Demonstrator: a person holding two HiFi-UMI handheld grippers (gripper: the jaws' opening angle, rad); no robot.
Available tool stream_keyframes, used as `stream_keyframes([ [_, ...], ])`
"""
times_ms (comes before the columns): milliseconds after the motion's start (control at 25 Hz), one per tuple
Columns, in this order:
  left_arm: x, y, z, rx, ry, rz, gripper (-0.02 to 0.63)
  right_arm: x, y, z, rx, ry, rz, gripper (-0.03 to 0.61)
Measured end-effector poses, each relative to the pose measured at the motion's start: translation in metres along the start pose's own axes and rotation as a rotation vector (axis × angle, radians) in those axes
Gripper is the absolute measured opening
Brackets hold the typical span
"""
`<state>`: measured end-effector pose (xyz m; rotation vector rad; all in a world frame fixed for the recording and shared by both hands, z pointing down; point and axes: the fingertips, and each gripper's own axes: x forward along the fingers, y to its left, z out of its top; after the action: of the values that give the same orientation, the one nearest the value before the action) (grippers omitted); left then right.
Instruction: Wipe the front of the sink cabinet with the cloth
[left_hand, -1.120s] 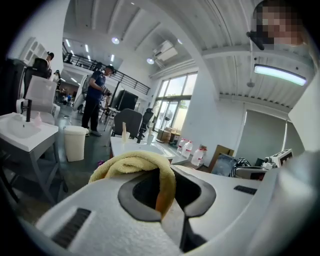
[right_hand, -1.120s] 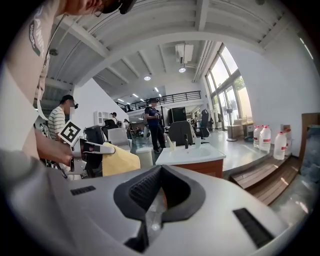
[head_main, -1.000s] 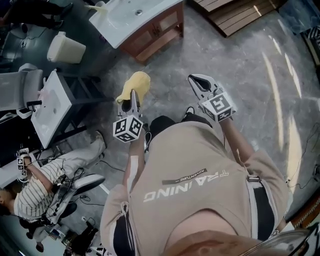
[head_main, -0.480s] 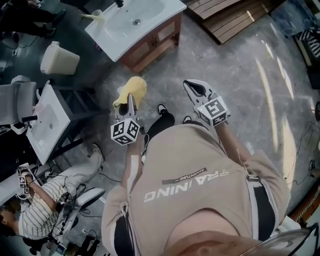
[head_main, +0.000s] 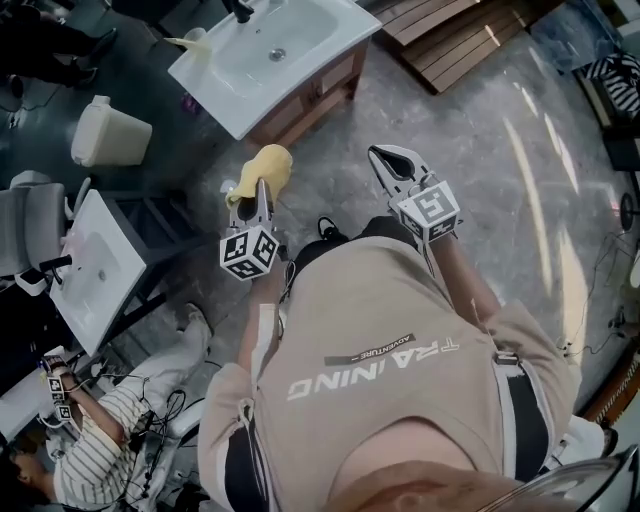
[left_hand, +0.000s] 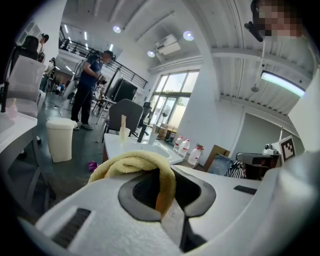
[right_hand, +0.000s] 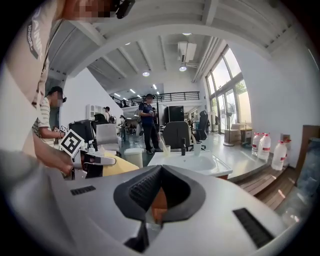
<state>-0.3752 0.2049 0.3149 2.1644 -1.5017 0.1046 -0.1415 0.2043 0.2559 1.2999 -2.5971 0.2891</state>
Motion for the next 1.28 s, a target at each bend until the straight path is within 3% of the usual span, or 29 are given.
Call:
stream_keyframes([
  [200,0.013,0.022,-0.009,-0.032,0.052,0.007,0.044,0.016,-0.016,0.006,-0.054,0.029,-0.002,0.012],
  [520,0.05,0.027,-0.012,-0.046,0.08,0.052,0.044,0.055,-0.062,0.007,-0.031,0.017,0.018,0.012],
  [760,0.085,0.023,0.004,-0.034,0.109,0.137,0.044,0.097,-0.115,0.007,0.019,0.009,0.082,0.012],
  [1040,0.112,0.046,0.008,-0.192,0.091,0.303,0.044,0.144,-0.161,0.005,-0.025,0.04,0.214,0.012],
  [1280,0.122,0.049,0.004,-0.213,0.115,0.38,0.044,0.166,-0.185,-0.009,0.004,0.061,0.271,0.012],
])
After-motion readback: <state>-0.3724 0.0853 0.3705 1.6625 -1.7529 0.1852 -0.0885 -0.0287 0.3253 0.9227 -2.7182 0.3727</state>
